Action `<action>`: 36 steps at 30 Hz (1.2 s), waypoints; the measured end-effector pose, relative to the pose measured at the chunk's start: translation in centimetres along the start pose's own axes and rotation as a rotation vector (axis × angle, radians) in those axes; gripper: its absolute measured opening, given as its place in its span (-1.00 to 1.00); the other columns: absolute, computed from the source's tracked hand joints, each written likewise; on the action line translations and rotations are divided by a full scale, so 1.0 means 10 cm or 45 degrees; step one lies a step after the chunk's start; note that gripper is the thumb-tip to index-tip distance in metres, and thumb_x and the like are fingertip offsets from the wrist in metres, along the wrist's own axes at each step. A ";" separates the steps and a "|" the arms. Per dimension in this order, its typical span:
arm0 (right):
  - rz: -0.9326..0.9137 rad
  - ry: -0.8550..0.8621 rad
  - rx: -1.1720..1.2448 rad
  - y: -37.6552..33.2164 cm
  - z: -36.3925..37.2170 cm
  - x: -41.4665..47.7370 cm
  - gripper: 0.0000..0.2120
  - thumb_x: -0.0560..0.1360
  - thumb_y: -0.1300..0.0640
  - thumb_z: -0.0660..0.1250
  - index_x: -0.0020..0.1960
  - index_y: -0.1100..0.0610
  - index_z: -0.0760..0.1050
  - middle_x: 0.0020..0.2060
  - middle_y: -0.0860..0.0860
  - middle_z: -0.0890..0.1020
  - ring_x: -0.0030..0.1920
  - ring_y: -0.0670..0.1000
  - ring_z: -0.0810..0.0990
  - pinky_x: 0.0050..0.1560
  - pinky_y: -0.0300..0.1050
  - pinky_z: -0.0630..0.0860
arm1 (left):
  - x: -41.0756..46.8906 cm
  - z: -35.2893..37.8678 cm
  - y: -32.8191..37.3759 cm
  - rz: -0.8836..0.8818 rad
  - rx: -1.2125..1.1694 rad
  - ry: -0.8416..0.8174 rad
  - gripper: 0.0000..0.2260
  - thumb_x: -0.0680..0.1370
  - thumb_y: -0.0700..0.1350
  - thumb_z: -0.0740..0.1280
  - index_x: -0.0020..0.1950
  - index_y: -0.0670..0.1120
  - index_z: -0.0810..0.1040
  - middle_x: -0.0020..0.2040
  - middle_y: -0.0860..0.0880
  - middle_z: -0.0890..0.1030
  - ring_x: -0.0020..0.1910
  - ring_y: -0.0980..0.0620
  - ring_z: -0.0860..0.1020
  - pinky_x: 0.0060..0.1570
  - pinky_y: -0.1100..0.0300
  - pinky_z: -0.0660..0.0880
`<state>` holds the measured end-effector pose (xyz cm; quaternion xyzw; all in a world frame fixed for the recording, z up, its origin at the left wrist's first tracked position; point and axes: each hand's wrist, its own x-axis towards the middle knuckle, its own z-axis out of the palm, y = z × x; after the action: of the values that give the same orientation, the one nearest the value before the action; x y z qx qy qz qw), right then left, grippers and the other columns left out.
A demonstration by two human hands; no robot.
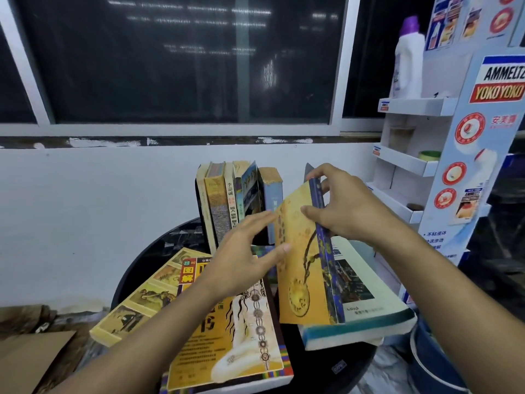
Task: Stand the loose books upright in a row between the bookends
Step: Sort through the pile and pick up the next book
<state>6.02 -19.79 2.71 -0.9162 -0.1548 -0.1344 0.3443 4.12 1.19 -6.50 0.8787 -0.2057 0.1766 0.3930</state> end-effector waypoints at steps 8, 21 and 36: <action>-0.175 0.203 -0.116 -0.24 0.02 0.25 -0.54 0.54 0.07 0.46 0.32 -0.06 0.31 -0.02 -0.03 0.53 -0.20 -0.16 0.50 -0.47 -0.41 0.35 | 0.83 -0.50 -0.45 -0.021 0.695 0.238 -0.37 0.54 0.09 0.44 0.57 0.09 0.31 0.59 0.02 0.28 0.58 -0.04 0.18 0.54 -0.15 0.17; -0.356 0.427 -0.060 -0.44 0.26 0.64 -0.58 0.55 0.13 0.44 0.27 -0.01 0.27 -0.06 -0.04 0.52 -0.14 -0.09 0.54 -0.30 -0.35 0.47 | 1.41 -0.62 -0.73 -0.171 1.102 -0.040 -0.37 0.56 0.19 0.38 0.57 0.32 0.18 0.64 -0.01 0.15 0.62 -0.13 0.07 0.40 -0.57 -0.14; -0.418 0.509 -0.033 -0.47 0.59 0.98 -0.57 0.56 0.19 0.42 0.32 0.09 0.29 0.04 0.05 0.55 -0.02 0.06 0.57 -0.06 -0.01 0.60 | 1.35 -0.65 -0.97 -0.169 0.790 0.142 -0.35 0.42 0.17 0.54 0.48 0.22 0.41 0.57 0.08 0.29 0.59 -0.07 0.14 0.45 -0.43 0.15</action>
<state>14.04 -10.59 4.70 -0.8383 -0.2286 -0.3690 0.3298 19.53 9.08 -2.04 0.9570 -0.0623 0.2527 0.1277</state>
